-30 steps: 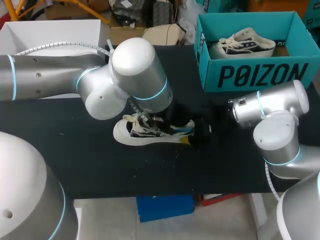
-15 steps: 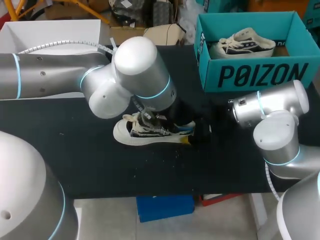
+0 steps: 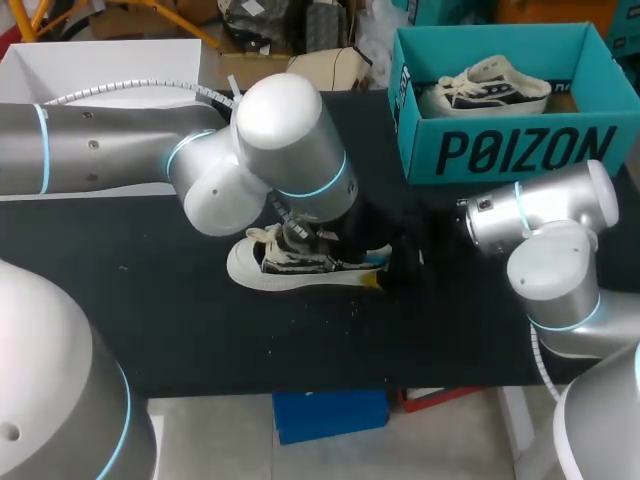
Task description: Take the shoe out of the shoebox, open the shoe tongue, remove and reinsert the insole, then place the shoe into the shoebox
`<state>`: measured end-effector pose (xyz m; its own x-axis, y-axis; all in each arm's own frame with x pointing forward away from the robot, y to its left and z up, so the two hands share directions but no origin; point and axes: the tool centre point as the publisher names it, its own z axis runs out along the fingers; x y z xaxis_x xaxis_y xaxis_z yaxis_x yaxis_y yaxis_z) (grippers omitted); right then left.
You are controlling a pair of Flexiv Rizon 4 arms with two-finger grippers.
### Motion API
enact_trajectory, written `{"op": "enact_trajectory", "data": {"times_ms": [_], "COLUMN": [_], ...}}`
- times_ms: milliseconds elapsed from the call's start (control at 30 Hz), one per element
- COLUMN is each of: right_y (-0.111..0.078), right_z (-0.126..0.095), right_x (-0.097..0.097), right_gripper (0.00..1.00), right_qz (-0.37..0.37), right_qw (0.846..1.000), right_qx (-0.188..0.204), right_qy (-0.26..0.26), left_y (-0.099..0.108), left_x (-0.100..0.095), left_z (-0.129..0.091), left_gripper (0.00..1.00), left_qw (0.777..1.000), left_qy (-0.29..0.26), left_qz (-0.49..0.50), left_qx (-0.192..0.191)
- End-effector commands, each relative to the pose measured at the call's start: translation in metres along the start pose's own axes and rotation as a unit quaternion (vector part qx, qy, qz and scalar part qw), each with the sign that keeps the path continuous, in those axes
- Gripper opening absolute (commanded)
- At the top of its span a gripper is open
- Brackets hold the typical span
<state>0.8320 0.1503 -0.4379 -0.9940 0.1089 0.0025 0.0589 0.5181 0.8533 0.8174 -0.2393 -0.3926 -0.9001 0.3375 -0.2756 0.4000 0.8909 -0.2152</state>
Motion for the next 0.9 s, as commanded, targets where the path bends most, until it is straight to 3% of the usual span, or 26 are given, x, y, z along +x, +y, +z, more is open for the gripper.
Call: {"op": "enact_trajectory", "data": {"times_ms": [33,300,533,767,900], "right_y": [-0.002,-0.002,-0.002,-0.002,-0.002], "right_z": [0.001,0.001,0.001,0.001,0.001], "right_x": [-0.002,-0.002,-0.002,-0.002,-0.002], "right_gripper": [0.0,0.0,0.0,0.0,0.0], "right_qz": [0.0,0.0,0.0,0.0,0.0], "right_qw": [1.0,1.0,1.0,1.0,1.0], "right_qx": [0.0,0.0,0.0,0.0,0.0], "right_qy": [0.0,0.0,0.0,0.0,0.0], "left_y": [-0.001,-0.007,-0.014,-0.038,-0.064], "left_x": [0.005,0.013,0.015,-0.002,-0.012], "left_z": [-0.011,-0.052,-0.096,-0.145,-0.17], "left_gripper": [0.0,0.0,0.0,0.0,0.0], "left_qw": [1.0,0.997,0.982,0.959,0.946], "left_qy": [0.004,0.011,0.024,0.013,0.011], "left_qz": [0.002,0.006,-0.01,-0.025,-0.011], "left_qx": [0.015,0.076,0.188,0.281,0.325]}}
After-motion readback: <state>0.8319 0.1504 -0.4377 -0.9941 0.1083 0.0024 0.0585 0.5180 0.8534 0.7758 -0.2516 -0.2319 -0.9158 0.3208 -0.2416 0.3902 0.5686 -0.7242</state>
